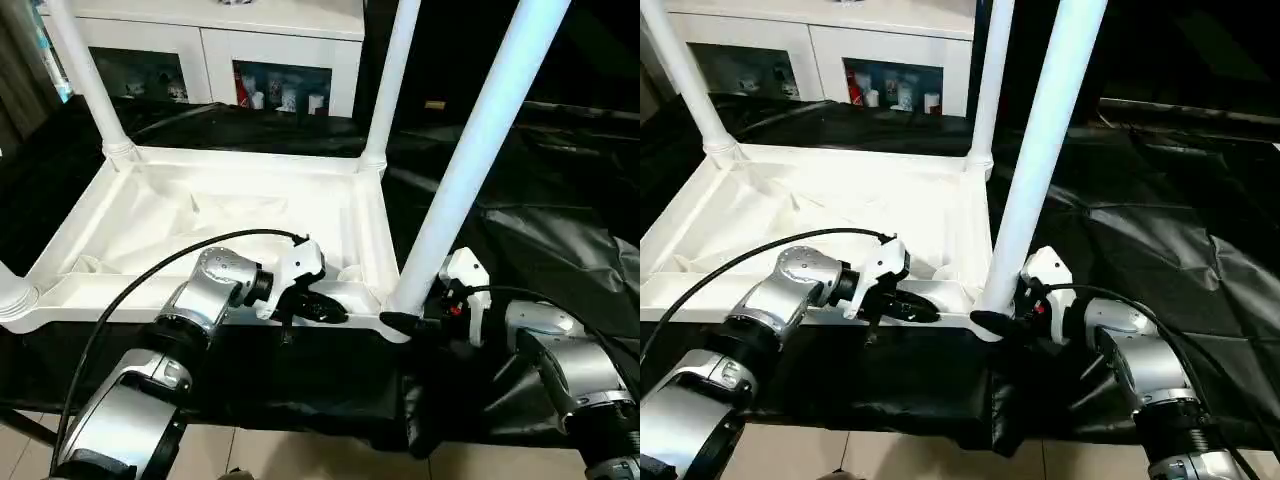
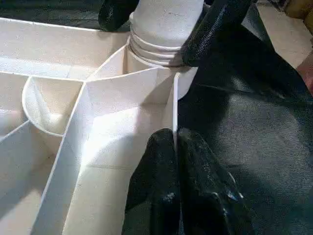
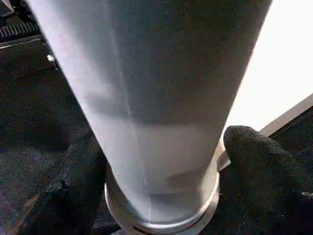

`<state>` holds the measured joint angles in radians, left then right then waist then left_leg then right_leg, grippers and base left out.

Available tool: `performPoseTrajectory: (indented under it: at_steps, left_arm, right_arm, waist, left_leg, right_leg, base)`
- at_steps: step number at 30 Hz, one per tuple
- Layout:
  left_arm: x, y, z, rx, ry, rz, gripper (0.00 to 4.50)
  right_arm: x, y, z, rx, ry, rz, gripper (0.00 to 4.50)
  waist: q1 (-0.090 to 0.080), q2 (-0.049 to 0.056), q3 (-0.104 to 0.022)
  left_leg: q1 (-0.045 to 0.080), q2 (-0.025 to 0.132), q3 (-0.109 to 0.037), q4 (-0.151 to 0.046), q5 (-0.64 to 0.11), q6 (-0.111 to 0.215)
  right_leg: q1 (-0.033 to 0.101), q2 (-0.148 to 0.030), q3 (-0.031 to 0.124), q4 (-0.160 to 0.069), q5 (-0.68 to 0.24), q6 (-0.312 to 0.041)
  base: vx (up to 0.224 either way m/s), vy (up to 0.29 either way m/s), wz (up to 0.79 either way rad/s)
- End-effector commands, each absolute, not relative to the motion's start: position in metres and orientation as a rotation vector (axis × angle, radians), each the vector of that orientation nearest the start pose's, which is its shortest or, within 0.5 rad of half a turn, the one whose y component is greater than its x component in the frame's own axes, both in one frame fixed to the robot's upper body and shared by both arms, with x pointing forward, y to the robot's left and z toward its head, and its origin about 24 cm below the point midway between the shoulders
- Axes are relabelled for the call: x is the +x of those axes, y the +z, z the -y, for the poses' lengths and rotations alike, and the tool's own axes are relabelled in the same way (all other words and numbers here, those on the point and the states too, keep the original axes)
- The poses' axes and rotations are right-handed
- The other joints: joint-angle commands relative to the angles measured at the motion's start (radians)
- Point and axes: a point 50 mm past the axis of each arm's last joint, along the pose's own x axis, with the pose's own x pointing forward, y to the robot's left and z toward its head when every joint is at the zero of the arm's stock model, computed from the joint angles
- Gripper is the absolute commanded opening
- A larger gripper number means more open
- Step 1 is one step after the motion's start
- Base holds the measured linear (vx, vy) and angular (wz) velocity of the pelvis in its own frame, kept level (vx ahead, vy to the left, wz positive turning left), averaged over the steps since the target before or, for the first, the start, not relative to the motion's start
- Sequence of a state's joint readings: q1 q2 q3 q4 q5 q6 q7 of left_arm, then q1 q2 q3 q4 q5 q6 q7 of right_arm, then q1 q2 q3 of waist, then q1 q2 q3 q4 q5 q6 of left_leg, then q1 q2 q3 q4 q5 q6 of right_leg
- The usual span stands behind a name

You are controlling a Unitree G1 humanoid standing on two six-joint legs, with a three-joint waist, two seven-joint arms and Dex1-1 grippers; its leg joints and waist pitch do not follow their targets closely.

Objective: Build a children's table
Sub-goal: Rotate leg to tighten

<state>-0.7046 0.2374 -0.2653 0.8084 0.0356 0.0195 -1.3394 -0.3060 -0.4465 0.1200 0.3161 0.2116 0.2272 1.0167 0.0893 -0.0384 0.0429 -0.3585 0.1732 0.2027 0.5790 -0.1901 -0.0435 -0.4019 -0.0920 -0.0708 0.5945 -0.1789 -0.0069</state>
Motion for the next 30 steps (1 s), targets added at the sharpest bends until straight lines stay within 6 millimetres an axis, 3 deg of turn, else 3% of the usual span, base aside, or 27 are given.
performPoseTrajectory:
  at_steps: [1, 6, 12, 15, 20, 22, 23, 24, 25, 26, 27, 28, 29, 30]
  left_arm:
    - [0.315, 0.046, -0.094, 0.232, -1.571, -0.42, 0.0]
    - [0.314, 0.046, -0.096, 0.229, -1.572, -0.427, 0.0]
    - [0.316, 0.043, -0.095, 0.238, -1.524, -0.431, 0.0]
    - [0.328, 0.038, -0.087, 0.272, -1.341, -0.416, 0.0]
    - [0.34, 0.037, -0.066, 0.284, -1.157, -0.411, 0.0]
    - [0.347, 0.038, -0.055, 0.3, -1.051, -0.408, 0.0]
    - [0.347, 0.039, -0.054, 0.301, -1.04, -0.408, 0.0]
    - [0.348, 0.04, -0.049, 0.3, -1.03, -0.401, 0.0]
    - [0.349, 0.041, -0.045, 0.299, -1.025, -0.396, 0.0]
    - [0.347, 0.043, -0.037, 0.305, -1.052, -0.376, 0.0]
    - [0.347, 0.043, -0.035, 0.309, -1.063, -0.369, 0.0]
    - [0.347, 0.043, -0.035, 0.31, -1.066, -0.367, 0.0]
    - [0.345, 0.044, -0.033, 0.318, -1.092, -0.357, 0.0]
    - [0.345, 0.044, -0.033, 0.328, -1.111, -0.348, 0.0]
  right_arm:
    - [0.282, 0.041, 0.181, -0.13, 1.038, -0.377, 3.56]
    - [0.282, 0.04, 0.177, -0.103, 1.043, -0.369, 3.08]
    - [0.28, 0.036, 0.176, -0.074, 1.015, -0.369, 2.75]
    - [0.288, 0.024, 0.177, -0.061, 0.818, -0.389, 2.69]
    - [0.297, 0.01, 0.169, -0.001, 0.552, -0.407, 2.67]
    - [0.301, 0.006, 0.161, 0.021, 0.419, -0.416, 2.67]
    - [0.302, 0.005, 0.16, 0.024, 0.406, -0.418, 2.67]
    - [0.303, 0.005, 0.155, 0.036, 0.383, -0.418, 2.67]
    - [0.303, 0.005, 0.151, 0.045, 0.369, -0.419, 2.67]
    - [0.305, 0.008, 0.141, 0.048, 0.36, -0.398, 2.67]
    - [0.306, 0.009, 0.138, 0.052, 0.361, -0.387, 2.67]
    - [0.306, 0.01, 0.138, 0.053, 0.361, -0.385, 2.67]
    - [0.306, 0.012, 0.135, 0.055, 0.368, -0.364, 2.67]
    - [0.306, 0.013, 0.134, 0.056, 0.366, -0.351, 3.01]
  waist:
    - [0.0, -0.022, -0.049]
    - [0.0, -0.019, -0.051]
    - [-0.001, -0.019, -0.051]
    - [-0.005, -0.022, -0.048]
    - [-0.013, -0.013, -0.046]
    - [-0.017, -0.018, -0.048]
    - [-0.019, -0.02, -0.047]
    - [-0.017, -0.003, -0.047]
    - [-0.017, -0.009, -0.049]
    - [-0.016, 0.002, -0.049]
    - [-0.019, -0.005, -0.049]
    - [-0.019, -0.006, -0.05]
    - [-0.02, -0.001, -0.05]
    - [-0.02, -0.002, -0.05]
  left_leg:
    - [0.007, 0.065, -0.03, -0.066, -0.215, 0.06]
    - [0.005, 0.064, -0.027, -0.064, -0.185, 0.071]
    - [0.005, 0.064, -0.028, -0.064, -0.19, 0.068]
    - [0.008, 0.059, -0.029, -0.066, -0.22, 0.049]
    - [0.013, 0.062, -0.035, -0.071, -0.272, 0.018]
    - [0.016, 0.062, -0.038, -0.074, -0.287, -0.001]
    - [0.015, 0.059, -0.037, -0.073, -0.288, 0.002]
    - [0.016, 0.057, -0.037, -0.073, -0.29, 0.004]
    - [0.017, 0.058, -0.035, -0.072, -0.289, 0.007]
    - [0.016, 0.057, -0.036, -0.073, -0.281, 0.011]
    - [0.013, 0.056, -0.033, -0.073, -0.282, 0.016]
    - [0.012, 0.055, -0.035, -0.073, -0.278, 0.018]
    - [0.011, 0.056, -0.035, -0.074, -0.277, 0.024]
    - [0.01, 0.056, -0.035, -0.074, -0.278, 0.024]
  right_leg:
    - [0.043, -0.077, 0.05, -0.083, -0.363, -0.177]
    - [0.044, -0.073, 0.05, -0.076, -0.286, -0.197]
    - [0.045, -0.073, 0.05, -0.077, -0.3, -0.194]
    - [0.041, -0.073, 0.047, -0.087, -0.373, -0.173]
    - [0.032, -0.073, 0.049, -0.096, -0.441, -0.144]
    - [0.032, -0.073, 0.047, -0.096, -0.445, -0.138]
    - [0.033, -0.073, 0.047, -0.099, -0.447, -0.135]
    - [0.032, -0.074, 0.049, -0.1, -0.441, -0.138]
    - [0.032, -0.074, 0.05, -0.103, -0.429, -0.137]
    - [0.034, -0.073, 0.051, -0.099, -0.397, -0.143]
    - [0.034, -0.07, 0.051, -0.1, -0.38, -0.142]
    - [0.037, -0.071, 0.051, -0.098, -0.374, -0.143]
    - [0.039, -0.07, 0.05, -0.098, -0.365, -0.147]
    - [0.04, -0.07, 0.05, -0.097, -0.365, -0.147]
  base:
    - [0.0, 0.0, 0.0]
    - [0.0, 0.0, 0.0]
    - [0.0, 0.0, 0.0]
    - [0.0, 0.0, 0.0]
    - [0.0, 0.0, 0.0]
    - [0.0, 0.0, 0.0]
    - [0.0, 0.0, 0.0]
    - [0.0, 0.0, 0.0]
    - [0.0, 0.0, 0.0]
    - [0.0, 0.0, 0.0]
    - [0.0, 0.0, 0.0]
    - [0.0, 0.0, 0.0]
    - [0.0, 0.0, 0.0]
    - [0.0, 0.0, 0.0]
